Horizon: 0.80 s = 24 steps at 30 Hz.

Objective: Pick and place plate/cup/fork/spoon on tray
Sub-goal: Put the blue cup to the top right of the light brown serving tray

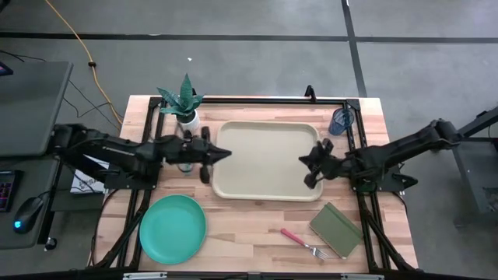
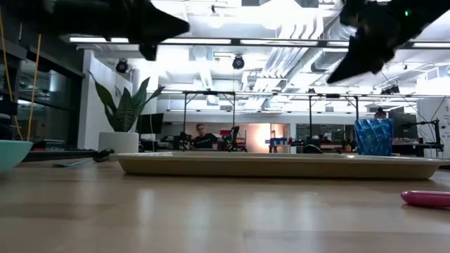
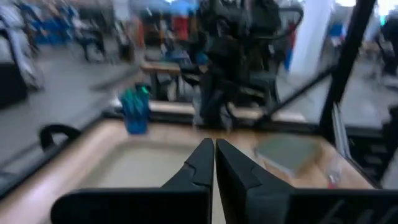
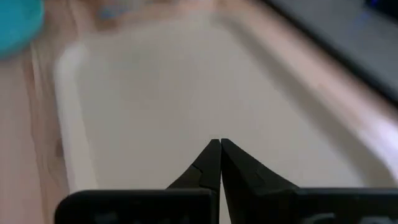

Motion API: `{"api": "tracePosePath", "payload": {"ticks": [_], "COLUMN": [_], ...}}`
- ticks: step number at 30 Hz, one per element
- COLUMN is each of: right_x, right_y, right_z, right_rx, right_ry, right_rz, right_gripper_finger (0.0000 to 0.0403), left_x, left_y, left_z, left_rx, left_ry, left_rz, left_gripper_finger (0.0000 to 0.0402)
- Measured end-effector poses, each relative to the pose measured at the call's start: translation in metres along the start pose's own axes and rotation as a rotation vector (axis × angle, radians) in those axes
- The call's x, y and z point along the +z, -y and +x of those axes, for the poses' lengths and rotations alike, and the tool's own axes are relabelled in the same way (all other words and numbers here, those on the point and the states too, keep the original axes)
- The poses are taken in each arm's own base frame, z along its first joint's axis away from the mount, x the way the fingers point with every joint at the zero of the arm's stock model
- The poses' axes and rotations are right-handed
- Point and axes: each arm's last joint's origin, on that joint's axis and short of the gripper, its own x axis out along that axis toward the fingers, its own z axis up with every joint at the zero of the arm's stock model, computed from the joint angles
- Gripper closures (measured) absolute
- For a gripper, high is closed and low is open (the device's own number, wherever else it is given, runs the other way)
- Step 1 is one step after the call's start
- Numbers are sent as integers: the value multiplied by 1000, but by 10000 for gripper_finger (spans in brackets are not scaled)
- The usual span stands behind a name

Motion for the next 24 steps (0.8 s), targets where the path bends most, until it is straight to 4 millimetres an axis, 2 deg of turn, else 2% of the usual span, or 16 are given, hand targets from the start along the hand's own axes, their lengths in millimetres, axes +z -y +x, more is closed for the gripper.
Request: {"api": "tracePosePath", "payload": {"ticks": [4,9,14,19,22,24], "right_x": [10,21,44,79,97,101], "right_y": [9,31,54,76,91,102], "right_z": [-11,-23,-36,-46,-45,-40], "right_rx": [-98,-297,-422,-539,-596,-635], "right_ry": [130,266,295,171,4,-151], "right_rz": [27,112,157,165,205,235], "right_gripper_finger": [403,395,330,236,189,166], "left_x": [-3,-1,1,2,1,1], "left_y": [-7,-11,-11,-12,-12,-12], "left_z": [-18,-25,-26,-26,-26,-26], "left_rx": [73,115,116,118,118,118], "left_ry": [45,58,72,76,74,70], "left_rz": [-27,-55,-59,-59,-59,-67], "left_gripper_finger": [401,401,401,401,401,401]}}
